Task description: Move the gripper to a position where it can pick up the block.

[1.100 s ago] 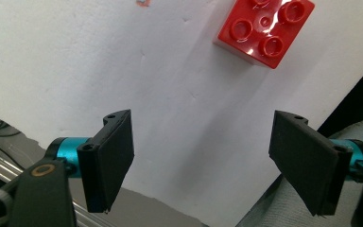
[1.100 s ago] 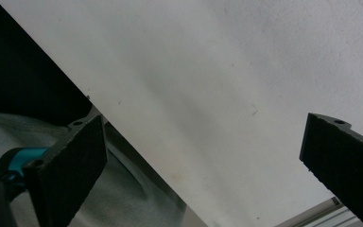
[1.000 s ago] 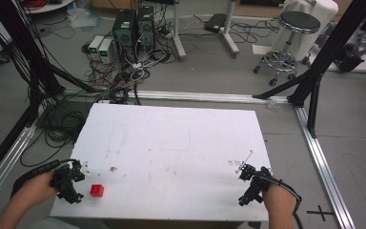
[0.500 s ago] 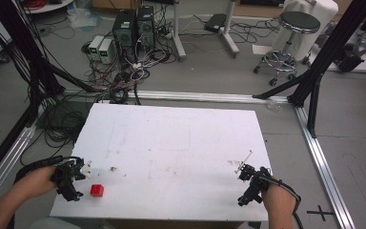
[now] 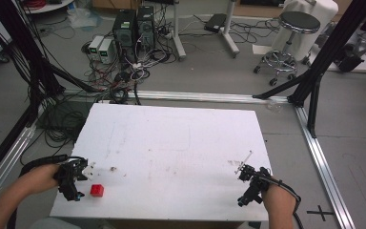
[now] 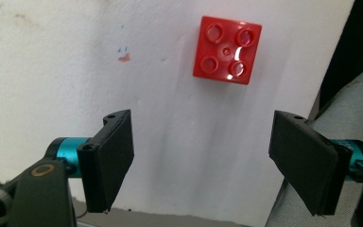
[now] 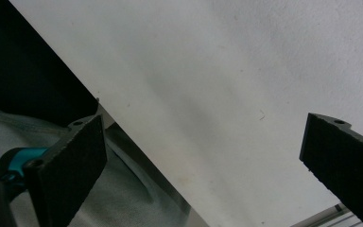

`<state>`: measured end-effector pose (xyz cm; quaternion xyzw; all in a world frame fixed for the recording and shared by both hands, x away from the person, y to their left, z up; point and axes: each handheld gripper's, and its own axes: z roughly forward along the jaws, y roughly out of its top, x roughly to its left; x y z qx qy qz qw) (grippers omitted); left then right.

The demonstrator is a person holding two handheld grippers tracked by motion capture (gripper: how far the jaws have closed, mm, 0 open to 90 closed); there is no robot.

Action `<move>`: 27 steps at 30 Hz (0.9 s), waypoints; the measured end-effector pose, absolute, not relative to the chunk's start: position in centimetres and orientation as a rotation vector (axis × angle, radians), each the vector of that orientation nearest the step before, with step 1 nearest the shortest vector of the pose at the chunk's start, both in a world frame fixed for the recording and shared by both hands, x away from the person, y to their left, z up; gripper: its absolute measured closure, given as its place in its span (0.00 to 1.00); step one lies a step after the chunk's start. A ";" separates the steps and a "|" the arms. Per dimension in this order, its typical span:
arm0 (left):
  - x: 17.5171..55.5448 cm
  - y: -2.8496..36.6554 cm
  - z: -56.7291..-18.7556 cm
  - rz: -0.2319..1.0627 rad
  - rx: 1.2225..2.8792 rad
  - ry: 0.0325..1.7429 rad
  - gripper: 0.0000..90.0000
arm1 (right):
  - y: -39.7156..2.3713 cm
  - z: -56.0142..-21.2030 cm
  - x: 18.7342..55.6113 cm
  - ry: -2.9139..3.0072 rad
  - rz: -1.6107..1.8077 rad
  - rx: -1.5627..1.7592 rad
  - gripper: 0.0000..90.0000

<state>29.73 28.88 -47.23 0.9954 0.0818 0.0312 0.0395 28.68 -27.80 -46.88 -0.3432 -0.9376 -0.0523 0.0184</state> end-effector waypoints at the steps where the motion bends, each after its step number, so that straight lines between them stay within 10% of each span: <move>1: 29.7 28.8 -47.3 0.093 3.046 0.242 0.26 | -27.8 -46.9 28.7 -2.912 -0.165 -1.068 0.01; 27: 29.8 25.4 -49.2 0.045 3.097 0.002 0.26 | -27.6 -46.9 28.7 -2.908 -0.166 -1.070 0.01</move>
